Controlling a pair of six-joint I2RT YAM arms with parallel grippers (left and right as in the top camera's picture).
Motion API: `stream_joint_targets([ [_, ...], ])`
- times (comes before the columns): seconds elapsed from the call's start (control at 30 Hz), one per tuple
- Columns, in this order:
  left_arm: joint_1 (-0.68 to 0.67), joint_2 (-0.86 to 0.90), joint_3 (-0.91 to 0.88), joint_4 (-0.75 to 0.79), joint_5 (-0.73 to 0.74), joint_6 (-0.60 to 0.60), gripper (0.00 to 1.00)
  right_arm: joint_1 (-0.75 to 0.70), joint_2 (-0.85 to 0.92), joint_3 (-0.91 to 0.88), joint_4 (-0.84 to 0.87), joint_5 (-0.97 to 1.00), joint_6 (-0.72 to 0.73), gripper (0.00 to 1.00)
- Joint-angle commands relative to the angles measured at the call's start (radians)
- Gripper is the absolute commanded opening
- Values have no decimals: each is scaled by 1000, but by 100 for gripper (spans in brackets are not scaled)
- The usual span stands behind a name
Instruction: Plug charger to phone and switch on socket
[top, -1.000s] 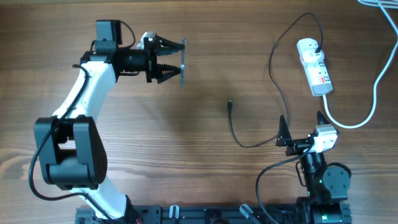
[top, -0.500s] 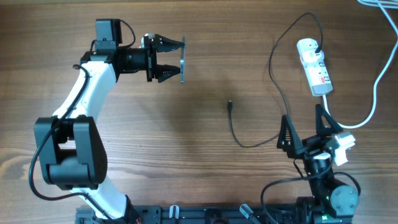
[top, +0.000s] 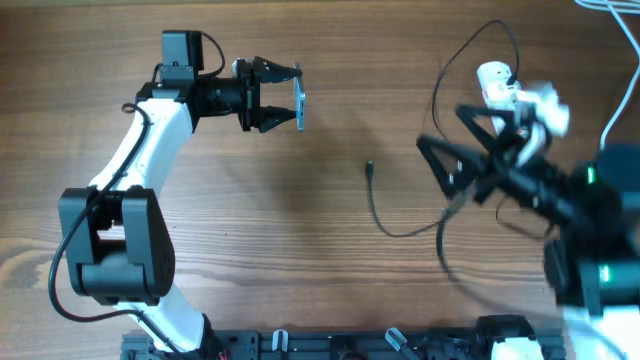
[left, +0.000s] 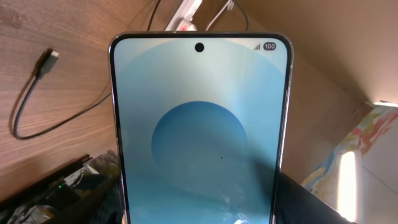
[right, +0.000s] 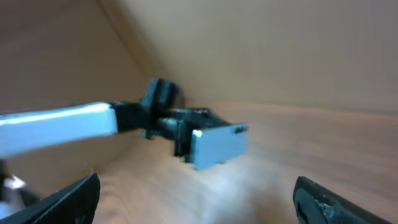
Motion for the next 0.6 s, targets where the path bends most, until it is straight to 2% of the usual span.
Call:
stream_joint_targets([
  [0.0, -2, -37, 3, 4, 24, -6, 65, 10, 190, 38, 123, -276, 324, 90],
  [0.03, -2, -37, 3, 4, 24, -6, 65, 37, 245, 38, 227, -375, 309, 75],
  [0.07, -2, -37, 3, 4, 24, -6, 65, 87, 283, 38, 268, -382, 323, 73],
  [0.13, -2, -37, 3, 5, 38, -6, 65, 214, 309, 39, 224, -215, 279, 77],
  [0.2, -2, -37, 3, 4, 76, -6, 65, 377, 318, 105, -39, 162, 153, 78],
  [0.23, -2, -37, 3, 4, 84, -6, 65, 455, 349, 213, -258, 401, 89, 78],
  [0.27, -2, -37, 3, 5, 83, -6, 64, 551, 428, 408, -510, 658, 60, 81],
  [0.33, -2, -37, 3, 4, 83, -6, 64, 641, 497, 558, -640, 808, 60, 81],
  [0.43, -11, -37, 3, 4, 84, -6, 64, 782, 603, 642, -661, 998, 72, 81],
  [0.57, -43, -37, 3, 4, 84, -6, 64, 845, 743, 642, -609, 1282, 221, 81],
])
